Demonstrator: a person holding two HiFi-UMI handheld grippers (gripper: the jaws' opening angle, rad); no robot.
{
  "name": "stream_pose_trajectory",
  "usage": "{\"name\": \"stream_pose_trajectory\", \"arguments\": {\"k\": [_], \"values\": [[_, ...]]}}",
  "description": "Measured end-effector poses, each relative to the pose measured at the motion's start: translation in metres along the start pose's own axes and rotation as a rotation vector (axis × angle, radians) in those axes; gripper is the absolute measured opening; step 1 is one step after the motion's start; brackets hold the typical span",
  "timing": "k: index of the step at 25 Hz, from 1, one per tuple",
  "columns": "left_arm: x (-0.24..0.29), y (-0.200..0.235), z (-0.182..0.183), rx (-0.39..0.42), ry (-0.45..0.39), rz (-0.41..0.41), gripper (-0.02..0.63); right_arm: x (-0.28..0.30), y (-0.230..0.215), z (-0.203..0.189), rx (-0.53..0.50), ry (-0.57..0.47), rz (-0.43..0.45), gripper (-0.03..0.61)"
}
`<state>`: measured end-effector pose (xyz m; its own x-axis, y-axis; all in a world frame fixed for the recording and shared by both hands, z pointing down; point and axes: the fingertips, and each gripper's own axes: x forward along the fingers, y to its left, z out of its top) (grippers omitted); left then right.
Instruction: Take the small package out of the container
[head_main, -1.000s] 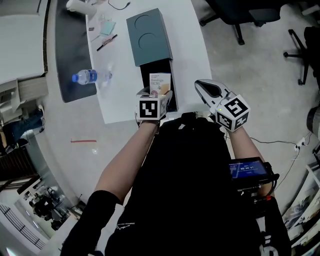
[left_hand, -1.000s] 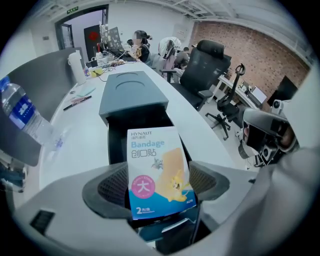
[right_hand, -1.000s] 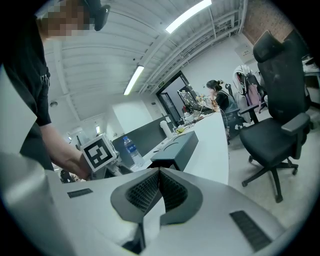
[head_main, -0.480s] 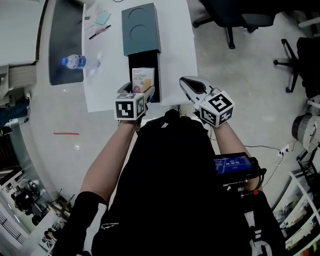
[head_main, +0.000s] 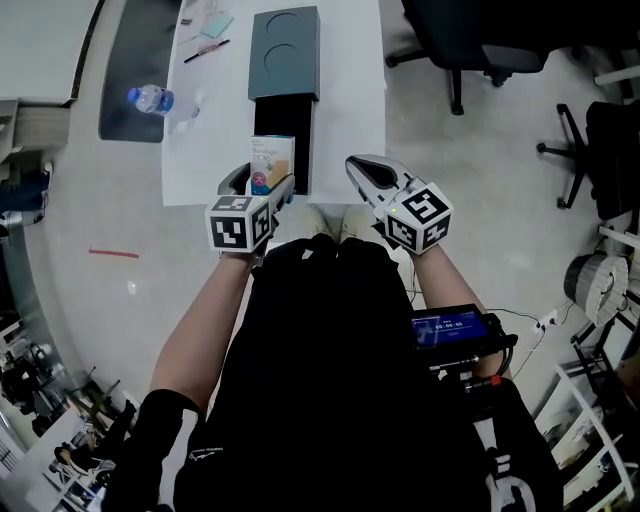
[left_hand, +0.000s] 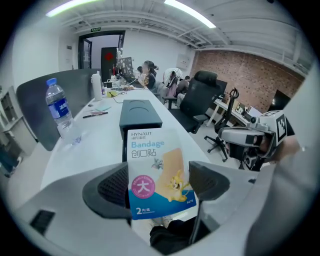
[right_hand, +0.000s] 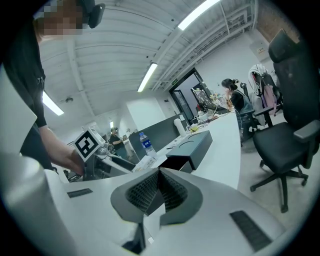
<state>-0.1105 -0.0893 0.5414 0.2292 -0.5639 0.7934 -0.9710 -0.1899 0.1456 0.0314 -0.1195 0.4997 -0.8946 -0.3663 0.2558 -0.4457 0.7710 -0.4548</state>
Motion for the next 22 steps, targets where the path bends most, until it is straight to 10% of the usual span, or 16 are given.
{"name": "stream_pose_trajectory", "arguments": {"k": [22], "values": [[-0.063,0.035,-0.027,-0.008,-0.178,-0.124,0.379,0.009,0.049,0.006,-0.067,-0.027,-0.106,0.026]]}}
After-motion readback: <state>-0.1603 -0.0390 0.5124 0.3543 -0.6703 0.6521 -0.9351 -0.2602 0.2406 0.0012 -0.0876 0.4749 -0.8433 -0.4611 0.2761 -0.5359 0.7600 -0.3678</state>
